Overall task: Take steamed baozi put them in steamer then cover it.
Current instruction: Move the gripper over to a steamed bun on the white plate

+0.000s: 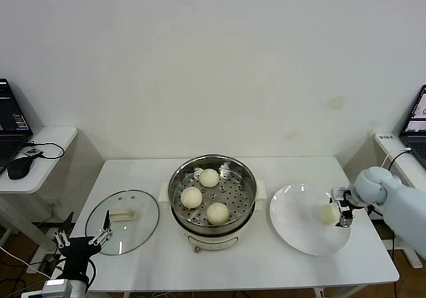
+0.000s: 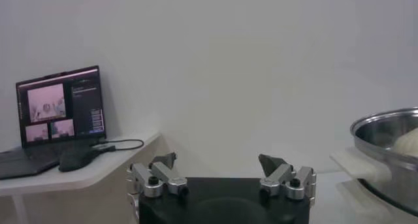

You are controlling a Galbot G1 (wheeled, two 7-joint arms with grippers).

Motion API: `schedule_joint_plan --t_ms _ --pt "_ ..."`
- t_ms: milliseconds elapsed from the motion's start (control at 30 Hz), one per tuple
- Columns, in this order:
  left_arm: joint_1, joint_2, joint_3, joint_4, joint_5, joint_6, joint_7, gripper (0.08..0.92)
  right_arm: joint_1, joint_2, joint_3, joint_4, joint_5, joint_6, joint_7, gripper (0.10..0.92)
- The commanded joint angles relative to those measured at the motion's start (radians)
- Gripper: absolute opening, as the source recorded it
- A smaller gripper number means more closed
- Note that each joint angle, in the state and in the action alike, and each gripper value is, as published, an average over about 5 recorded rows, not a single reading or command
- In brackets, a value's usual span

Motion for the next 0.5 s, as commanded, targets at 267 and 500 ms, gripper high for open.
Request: schedule_joint_plan --t_ms 267,500 --pt "0.000 -0.003 0.004 0.001 0.001 0.000 0.000 0.823 -0.022 0.042 0.016 -0.038 -0.035 -0.004 0.020 0.742" --pt "-0.002 -0.004 0.005 0.000 0.001 0.000 -0.001 0.823 -0.014 0.037 0.018 -0.036 -0.032 -0.005 0.018 0.663"
